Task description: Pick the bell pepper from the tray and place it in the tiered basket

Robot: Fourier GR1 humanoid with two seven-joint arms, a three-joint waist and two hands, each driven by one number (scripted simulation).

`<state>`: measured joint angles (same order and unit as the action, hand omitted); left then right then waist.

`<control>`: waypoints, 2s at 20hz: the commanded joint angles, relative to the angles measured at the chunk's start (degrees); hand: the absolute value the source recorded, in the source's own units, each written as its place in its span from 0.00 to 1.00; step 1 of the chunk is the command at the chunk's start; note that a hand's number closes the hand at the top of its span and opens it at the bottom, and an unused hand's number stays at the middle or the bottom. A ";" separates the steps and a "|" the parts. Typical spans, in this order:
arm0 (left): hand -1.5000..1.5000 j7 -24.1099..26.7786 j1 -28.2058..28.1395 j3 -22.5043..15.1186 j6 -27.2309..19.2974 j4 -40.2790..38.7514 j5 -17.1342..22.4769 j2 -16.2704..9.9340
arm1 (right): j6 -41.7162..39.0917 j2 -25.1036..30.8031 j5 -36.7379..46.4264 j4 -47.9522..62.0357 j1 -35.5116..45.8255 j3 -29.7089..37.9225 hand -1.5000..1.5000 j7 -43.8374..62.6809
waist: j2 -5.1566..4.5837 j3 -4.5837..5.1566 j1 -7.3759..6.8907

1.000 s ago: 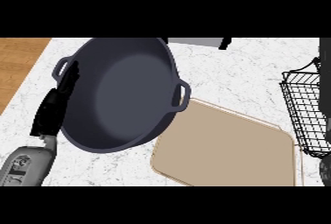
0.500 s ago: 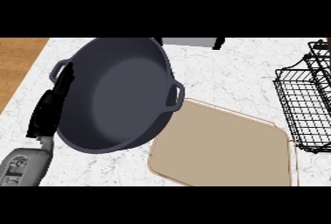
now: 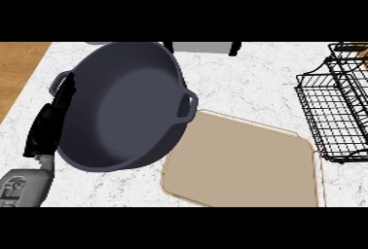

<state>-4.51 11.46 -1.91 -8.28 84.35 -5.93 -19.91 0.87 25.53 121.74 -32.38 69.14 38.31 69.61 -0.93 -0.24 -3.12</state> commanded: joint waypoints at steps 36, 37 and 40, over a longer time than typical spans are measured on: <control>0.50 0.52 -2.70 3.03 1.90 -1.49 -0.14 2.06 | 18.85 -18.67 0.14 -37.44 -8.85 10.49 0.00 8.48 | 1.37 0.40 3.79; 0.50 -1.88 -1.45 2.53 1.23 -0.68 -1.25 1.98 | 19.14 -22.56 2.03 -39.39 -8.19 9.82 0.00 11.17 | 1.37 0.37 3.47; 0.50 -0.64 -2.49 3.33 1.45 -0.92 -1.37 1.18 | 16.70 -25.22 0.52 -47.99 -9.23 11.39 0.00 10.10 | 1.66 0.37 4.11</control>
<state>-5.24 8.53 1.83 -6.64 84.88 -6.98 -19.49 18.87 4.82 121.17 -72.58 58.89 50.14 67.70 0.74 -0.12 0.37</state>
